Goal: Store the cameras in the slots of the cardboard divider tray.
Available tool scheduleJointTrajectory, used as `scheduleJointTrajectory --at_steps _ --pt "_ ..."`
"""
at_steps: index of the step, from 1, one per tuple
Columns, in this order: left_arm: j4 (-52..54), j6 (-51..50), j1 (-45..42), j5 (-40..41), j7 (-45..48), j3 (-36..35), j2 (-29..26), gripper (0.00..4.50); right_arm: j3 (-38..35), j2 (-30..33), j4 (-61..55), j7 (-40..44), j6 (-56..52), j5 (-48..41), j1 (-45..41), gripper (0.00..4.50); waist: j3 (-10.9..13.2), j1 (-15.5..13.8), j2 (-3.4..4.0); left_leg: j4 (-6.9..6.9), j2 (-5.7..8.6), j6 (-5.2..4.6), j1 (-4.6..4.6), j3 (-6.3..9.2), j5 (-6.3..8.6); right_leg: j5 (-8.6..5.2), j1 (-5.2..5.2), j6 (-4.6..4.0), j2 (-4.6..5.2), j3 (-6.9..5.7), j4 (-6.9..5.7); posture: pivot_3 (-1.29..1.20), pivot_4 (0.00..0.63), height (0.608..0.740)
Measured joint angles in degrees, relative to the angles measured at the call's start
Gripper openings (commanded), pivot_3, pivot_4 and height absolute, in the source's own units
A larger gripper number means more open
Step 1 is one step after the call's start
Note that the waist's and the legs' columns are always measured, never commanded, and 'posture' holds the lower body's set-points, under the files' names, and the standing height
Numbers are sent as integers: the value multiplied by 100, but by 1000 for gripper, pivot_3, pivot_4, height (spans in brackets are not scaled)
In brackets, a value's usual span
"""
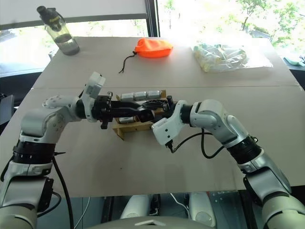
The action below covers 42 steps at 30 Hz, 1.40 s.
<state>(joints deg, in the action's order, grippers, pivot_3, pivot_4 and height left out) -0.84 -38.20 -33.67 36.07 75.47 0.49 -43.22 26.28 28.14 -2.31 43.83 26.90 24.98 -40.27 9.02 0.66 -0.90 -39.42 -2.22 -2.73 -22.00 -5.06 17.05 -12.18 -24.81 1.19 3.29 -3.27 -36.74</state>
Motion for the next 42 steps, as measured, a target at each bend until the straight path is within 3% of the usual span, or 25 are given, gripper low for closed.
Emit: scheduleJointTrajectory --at_steps 3,4,6,10,19,22,27,35,40,42 --pt "-1 1 -3 -42 -2 -3 0 643 0 -34 31 -18 6 51 0 1896 0 2 0 0 0 0 0 0 0 0 0 0 0 0 0 0 150 740" --pt "-1 1 -4 -45 0 -5 -1 1443 0 -40 44 -28 11 54 0 1896 0 1 0 0 0 0 0 0 0 0 0 0 0 0 0 0 150 740" --pt "-1 -6 -4 -49 24 13 4 2074 -6 -61 64 -62 11 65 -12 1896 0 1 0 0 0 0 1 0 0 0 0 0 0 0 -1 0 150 740" --pt "-69 -101 -104 -82 -59 34 130 3892 -25 -142 86 -175 10 79 -169 1896 0 0 -1 -1 1 0 1 1 0 0 0 0 0 0 -2 0 150 740" --pt "-109 -269 -151 -85 46 40 121 3892 -24 -143 109 -178 13 82 -169 1896 0 3 0 -1 0 0 1 0 0 0 0 0 0 0 -2 0 150 740" --pt "-114 -340 -208 -72 59 28 121 3101 -24 -142 109 -178 15 82 -168 1896 0 3 -1 -1 0 0 1 0 0 0 0 0 0 0 -2 0 150 740" --pt "-149 -367 -211 -70 60 21 108 806 -14 -149 109 -177 32 86 -167 1896 0 6 -1 -1 0 0 1 0 0 0 0 0 0 0 -2 0 150 740" --pt "-149 -400 -208 -81 82 31 97 706 -9 -165 106 -169 12 48 -122 1896 0 3 -1 -1 0 0 0 1 0 0 0 0 0 0 -2 0 150 740" --pt "-203 -385 -207 -116 135 63 84 706 -9 -161 -11 6 -227 -124 113 4200 0 3 -1 -1 0 0 0 -1 0 0 0 0 1 0 -2 0 150 740" --pt "-269 -245 -207 -244 191 111 75 706 -28 -197 -227 298 -812 -504 343 4200 0 1 -1 -1 0 0 1 1 0 0 1 0 0 0 -2 0 150 740"
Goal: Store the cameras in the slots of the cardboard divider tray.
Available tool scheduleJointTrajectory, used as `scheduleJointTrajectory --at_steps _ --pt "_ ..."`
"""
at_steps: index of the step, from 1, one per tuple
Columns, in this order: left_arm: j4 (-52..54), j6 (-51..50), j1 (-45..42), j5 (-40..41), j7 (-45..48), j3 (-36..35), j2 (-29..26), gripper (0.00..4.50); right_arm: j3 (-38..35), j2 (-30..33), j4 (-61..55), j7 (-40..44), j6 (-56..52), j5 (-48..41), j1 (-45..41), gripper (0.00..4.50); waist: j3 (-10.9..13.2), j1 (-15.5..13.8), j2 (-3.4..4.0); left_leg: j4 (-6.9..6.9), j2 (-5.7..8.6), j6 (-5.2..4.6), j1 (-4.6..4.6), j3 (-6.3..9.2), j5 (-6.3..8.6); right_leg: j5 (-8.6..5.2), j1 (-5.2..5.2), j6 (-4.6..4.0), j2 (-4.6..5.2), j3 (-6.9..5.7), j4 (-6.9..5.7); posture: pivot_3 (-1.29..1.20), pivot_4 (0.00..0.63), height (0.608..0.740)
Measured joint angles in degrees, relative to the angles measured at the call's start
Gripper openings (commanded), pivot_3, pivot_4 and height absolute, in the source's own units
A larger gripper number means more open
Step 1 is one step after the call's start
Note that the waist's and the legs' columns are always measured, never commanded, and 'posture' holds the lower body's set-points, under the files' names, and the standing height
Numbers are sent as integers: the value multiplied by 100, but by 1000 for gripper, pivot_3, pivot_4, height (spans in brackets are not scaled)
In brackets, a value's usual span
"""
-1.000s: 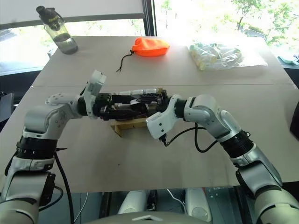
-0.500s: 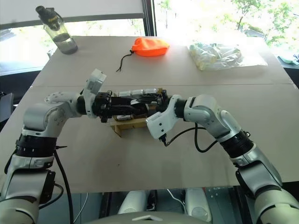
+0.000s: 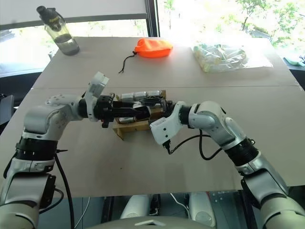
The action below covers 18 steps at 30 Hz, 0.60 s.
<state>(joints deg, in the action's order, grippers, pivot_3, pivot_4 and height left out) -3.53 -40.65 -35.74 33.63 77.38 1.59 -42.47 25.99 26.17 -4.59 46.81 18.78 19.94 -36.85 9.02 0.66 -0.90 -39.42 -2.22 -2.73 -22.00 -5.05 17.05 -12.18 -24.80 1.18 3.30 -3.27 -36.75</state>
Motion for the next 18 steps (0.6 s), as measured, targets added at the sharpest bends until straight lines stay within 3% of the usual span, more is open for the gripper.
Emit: scheduleJointTrajectory --at_steps 2,6,10,18 --pt "-31 19 0 -41 21 68 0 706 -1 -16 -57 89 -186 -117 34 4200 0 0 0 -1 1 0 0 -1 0 0 0 0 0 0 -1 0 150 740" --pt "-469 1196 -40 -578 182 117 -21 706 -502 169 -995 561 -1730 -1387 1056 4200 -1 -63 -2 1 1 0 -5 5 0 0 2 -1 3 -8 4 0 150 740" --pt "-960 2329 -95 -1040 306 130 50 706 -1560 562 -1931 680 -3489 -2851 2068 4200 -1 -121 -3 -1 5 -2 -3 3 1 1 4 -1 10 -7 4 0 150 740" --pt "-2107 3634 -443 -1586 639 204 160 706 -3331 1079 -2792 752 -4988 -4861 3664 4200 -3 -151 -8 -1 10 -5 0 3 3 1 8 0 1 -6 5 0 150 740"
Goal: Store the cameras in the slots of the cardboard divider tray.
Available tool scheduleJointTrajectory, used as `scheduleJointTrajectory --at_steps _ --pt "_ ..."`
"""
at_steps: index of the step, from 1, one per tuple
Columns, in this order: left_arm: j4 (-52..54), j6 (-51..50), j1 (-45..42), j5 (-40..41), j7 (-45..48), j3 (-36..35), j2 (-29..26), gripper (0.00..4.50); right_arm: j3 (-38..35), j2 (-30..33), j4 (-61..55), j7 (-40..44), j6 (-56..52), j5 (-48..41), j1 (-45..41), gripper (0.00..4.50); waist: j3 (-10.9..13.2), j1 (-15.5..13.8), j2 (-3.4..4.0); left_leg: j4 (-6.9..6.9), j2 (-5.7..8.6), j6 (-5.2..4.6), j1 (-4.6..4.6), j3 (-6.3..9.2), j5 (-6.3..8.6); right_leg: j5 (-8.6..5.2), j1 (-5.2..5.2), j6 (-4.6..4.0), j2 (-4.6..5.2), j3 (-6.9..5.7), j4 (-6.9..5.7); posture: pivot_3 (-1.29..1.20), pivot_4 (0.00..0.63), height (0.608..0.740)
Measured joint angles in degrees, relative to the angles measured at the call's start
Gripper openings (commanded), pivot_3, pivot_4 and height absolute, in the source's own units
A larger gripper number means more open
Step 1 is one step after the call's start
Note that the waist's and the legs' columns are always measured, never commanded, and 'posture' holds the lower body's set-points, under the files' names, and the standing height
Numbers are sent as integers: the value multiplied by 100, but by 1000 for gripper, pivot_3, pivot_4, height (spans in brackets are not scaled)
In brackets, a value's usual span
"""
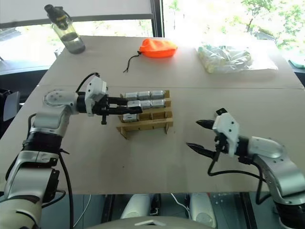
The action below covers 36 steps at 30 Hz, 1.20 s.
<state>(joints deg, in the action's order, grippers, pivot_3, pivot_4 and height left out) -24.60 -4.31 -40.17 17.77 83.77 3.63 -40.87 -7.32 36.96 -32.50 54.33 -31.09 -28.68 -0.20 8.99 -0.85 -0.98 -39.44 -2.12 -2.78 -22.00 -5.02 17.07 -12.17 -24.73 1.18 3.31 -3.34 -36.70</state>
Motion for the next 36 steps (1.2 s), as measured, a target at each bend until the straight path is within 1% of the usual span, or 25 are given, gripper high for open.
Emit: scheduleJointTrajectory --at_steps 2,7,10,15,18,23,34,35,36 --pt "-322 314 -163 -26 115 24 189 706 -413 104 -269 -3 -233 -555 231 4200 -3 6 -5 -1 -1 -2 4 -1 1 0 2 1 -2 4 0 0 150 740" --pt "-868 680 -374 -71 303 25 399 706 -768 332 -472 14 -381 -1052 742 4200 -6 2 -10 -1 -2 -5 3 5 3 0 3 1 -5 1 0 0 150 740" --pt "-1098 851 -476 -102 430 72 489 706 -771 349 -474 -64 -371 -1086 833 4200 -5 9 -10 -2 -1 -5 4 1 2 0 3 1 -5 5 0 0 150 740" --pt "-1197 739 -507 -73 514 70 654 706 -770 367 -474 -160 -282 -1085 858 4200 -6 4 -13 -2 -2 -4 1 7 2 0 3 1 -5 2 0 0 150 740" --pt "-1206 841 -507 -117 525 76 652 706 -771 380 -474 -212 -244 -1100 891 4200 -5 3 -13 -2 -2 -4 2 6 2 0 3 1 -5 3 1 0 150 740" --pt "-1206 918 -417 -420 490 158 593 706 -773 432 -459 -260 -188 -1091 882 4200 -6 4 -14 -2 -3 -5 3 7 2 0 3 1 -6 2 0 0 150 740" --pt "-1004 867 -187 -503 382 171 572 706 -771 484 -384 -311 -109 -1090 831 4200 -6 13 -14 -1 -6 -5 5 4 2 0 3 1 -8 5 0 0 150 740" --pt "-971 802 -172 -502 365 171 572 1715 -771 489 -372 -313 -108 -1089 830 4251 -7 13 -15 -1 -6 -4 5 5 2 0 3 1 -8 5 0 0 150 740" --pt "-963 713 -162 -514 370 183 570 1948 -771 495 -369 -317 -107 -1089 827 4251 -6 12 -15 -1 -6 -4 5 4 2 0 3 1 -8 5 0 0 150 740"
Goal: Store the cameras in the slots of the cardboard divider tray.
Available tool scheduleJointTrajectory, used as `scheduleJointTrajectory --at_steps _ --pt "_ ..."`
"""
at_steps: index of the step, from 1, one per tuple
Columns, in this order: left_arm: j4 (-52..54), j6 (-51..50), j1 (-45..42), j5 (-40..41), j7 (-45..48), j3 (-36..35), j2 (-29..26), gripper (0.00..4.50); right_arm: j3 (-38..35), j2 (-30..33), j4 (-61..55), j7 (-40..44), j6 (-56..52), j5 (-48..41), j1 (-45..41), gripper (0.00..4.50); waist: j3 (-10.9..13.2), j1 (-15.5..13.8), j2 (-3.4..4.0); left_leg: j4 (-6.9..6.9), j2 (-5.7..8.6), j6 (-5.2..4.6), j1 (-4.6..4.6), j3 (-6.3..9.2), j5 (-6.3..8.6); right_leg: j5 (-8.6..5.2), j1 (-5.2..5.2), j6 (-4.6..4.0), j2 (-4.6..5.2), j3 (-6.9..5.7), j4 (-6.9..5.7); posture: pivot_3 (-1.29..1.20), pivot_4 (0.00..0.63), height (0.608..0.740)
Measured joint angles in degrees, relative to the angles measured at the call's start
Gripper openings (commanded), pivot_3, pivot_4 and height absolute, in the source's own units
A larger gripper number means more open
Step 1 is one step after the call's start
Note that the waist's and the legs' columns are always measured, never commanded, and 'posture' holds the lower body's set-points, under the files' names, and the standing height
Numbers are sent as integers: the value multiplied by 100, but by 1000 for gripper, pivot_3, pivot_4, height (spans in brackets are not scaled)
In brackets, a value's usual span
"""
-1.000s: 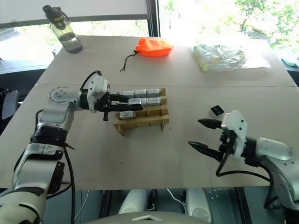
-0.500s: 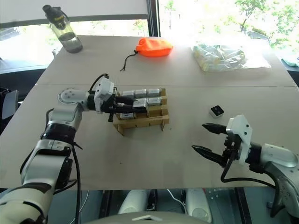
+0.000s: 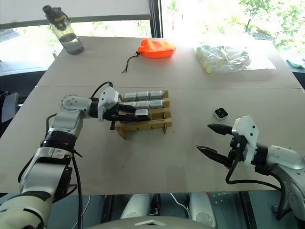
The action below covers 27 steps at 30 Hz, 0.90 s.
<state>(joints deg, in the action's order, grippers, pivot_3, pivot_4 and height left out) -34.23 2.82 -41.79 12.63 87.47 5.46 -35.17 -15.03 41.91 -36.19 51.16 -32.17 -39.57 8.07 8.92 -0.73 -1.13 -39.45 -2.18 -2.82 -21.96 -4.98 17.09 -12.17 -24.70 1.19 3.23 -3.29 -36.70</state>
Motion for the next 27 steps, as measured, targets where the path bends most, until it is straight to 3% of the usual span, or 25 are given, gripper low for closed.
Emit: scheduleJointTrajectory --at_steps 1,2,4,5,7,11,20,27 --pt "0 -34 14 -9 5 14 0 2190 0 4 0 -3 0 0 0 4251 0 -1 0 0 0 0 0 0 0 0 0 0 0 0 0 0 150 740" --pt "0 -103 59 -13 1 37 0 2795 1 26 0 -5 3 9 0 4251 0 -2 0 0 0 0 -1 1 0 0 0 0 0 -1 0 0 150 740" --pt "2 -118 96 -14 -14 38 0 3476 2 43 1 -10 8 27 0 4251 0 -8 0 -1 0 0 -1 1 0 0 0 0 0 -1 0 0 150 740" --pt "71 -135 115 -13 -9 39 0 4132 5 43 2 -27 15 46 0 4251 0 -9 0 -1 0 0 -1 2 0 0 0 0 0 -1 -1 0 150 740" --pt "193 -206 142 -12 7 39 -24 4476 6 43 3 -45 25 66 0 4251 0 -17 -1 -3 0 -1 -1 5 0 0 0 0 1 -3 -2 0 150 740" --pt "722 -503 263 153 18 -56 -187 4476 55 38 90 -233 115 311 -47 4251 -1 -5 -6 -3 -5 1 -1 5 -1 0 0 0 1 -1 -3 0 150 740" --pt "3794 -2610 1270 1679 -132 -919 -1406 4476 392 -450 1627 -1472 174 1517 -1046 4251 -2 27 -4 0 -13 4 4 -3 -2 -1 -2 0 3 6 -4 0 150 740" --pt "4747 -3176 1933 2109 -384 -1509 -2092 4476 855 -1030 3403 -1675 518 2036 -2095 4251 0 14 -2 1 -11 4 8 -7 -2 -1 -1 -1 1 10 -4 0 150 740"
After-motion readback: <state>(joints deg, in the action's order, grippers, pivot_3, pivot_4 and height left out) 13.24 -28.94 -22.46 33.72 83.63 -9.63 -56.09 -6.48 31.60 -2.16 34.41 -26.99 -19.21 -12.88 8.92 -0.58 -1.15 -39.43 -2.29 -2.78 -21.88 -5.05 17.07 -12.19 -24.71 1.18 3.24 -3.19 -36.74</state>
